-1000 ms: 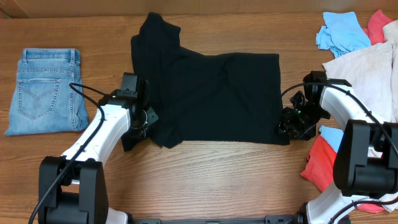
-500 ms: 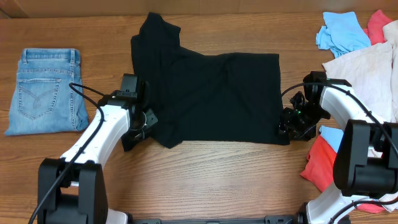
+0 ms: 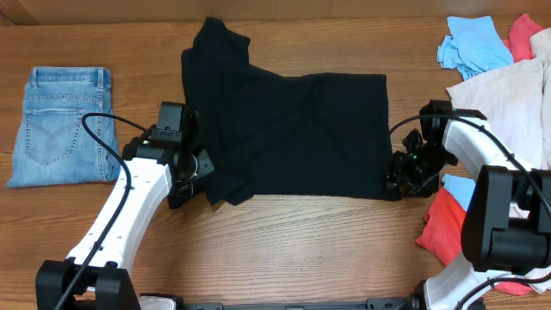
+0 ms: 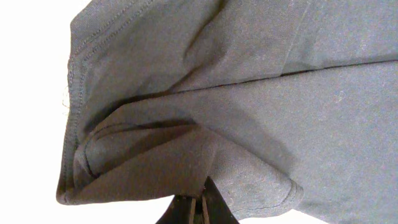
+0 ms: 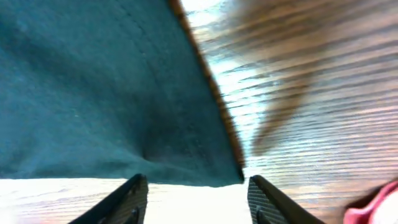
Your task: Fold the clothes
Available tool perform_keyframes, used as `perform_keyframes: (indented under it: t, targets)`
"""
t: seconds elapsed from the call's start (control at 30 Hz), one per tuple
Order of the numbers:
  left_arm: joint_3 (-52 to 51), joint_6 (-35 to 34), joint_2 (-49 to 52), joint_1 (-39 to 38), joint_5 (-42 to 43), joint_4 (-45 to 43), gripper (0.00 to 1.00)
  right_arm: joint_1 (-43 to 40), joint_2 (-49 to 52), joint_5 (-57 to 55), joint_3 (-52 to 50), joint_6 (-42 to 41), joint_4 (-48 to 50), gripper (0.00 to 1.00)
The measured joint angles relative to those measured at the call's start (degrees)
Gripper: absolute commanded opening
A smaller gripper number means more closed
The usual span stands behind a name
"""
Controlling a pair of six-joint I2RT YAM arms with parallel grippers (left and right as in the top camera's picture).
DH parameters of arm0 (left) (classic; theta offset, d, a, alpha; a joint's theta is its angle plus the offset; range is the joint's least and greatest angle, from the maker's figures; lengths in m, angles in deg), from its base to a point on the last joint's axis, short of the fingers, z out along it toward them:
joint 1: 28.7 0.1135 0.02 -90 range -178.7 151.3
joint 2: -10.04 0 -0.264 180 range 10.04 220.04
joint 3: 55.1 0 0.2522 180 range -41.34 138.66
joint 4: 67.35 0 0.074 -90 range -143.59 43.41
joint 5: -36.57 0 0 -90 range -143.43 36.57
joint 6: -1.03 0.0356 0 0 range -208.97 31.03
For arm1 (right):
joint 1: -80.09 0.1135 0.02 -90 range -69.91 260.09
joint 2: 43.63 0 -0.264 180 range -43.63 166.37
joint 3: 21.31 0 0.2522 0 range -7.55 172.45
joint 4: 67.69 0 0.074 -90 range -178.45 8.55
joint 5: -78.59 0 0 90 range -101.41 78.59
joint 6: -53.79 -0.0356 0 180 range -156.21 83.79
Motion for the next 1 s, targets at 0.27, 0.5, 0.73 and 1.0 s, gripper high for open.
perform_keyframes:
  t: [0.27,0.5,0.73,1.0]
  targets:
    - [0.0,1.1,0.0,0.0,0.0,0.1,0.04,0.0,0.0,-2.0,-0.4,-3.1,0.0,0.57]
    - [0.0,1.4,0.0,0.0,0.0,0.2,0.04,0.0,-0.2,-1.6,-3.8,-4.0,4.6,0.43]
    - [0.0,1.4,0.0,0.0,0.0,0.4,0.04,0.0,-0.4,2.1,-4.8,-4.1,5.9,0.04]
    - [4.0,4.9,-0.6,0.0,0.3,5.6,0.04,0.0,-0.4,4.2,-1.4,-2.4,-0.5,0.04]
